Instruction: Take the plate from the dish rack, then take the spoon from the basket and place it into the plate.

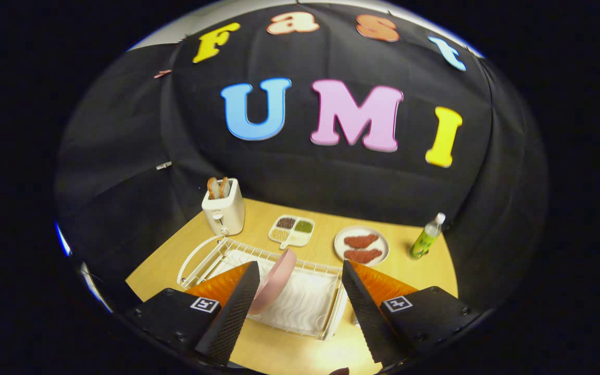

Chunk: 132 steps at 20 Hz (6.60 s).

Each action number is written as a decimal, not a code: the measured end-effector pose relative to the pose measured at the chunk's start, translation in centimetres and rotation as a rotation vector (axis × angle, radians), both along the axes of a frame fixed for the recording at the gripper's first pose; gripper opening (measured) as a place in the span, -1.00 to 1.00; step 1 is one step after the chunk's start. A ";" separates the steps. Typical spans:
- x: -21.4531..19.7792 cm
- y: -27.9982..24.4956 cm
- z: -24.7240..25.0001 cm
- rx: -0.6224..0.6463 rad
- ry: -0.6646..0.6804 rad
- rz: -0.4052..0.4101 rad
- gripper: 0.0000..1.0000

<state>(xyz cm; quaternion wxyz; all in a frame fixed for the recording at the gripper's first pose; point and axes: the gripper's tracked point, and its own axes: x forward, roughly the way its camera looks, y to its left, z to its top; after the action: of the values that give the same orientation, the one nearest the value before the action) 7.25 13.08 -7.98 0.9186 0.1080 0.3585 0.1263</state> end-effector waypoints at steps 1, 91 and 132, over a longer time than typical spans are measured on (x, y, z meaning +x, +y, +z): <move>0.8 1.1 -0.9 0.045 0.078 -0.006 0.96; -18.0 -3.4 -20.9 0.211 0.224 -0.144 0.94; -4.9 -17.0 -21.2 -0.089 0.145 -0.214 -0.82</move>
<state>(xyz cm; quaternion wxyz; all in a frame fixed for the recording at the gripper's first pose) 2.36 -3.96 -29.15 0.9024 0.1134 0.4157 0.0035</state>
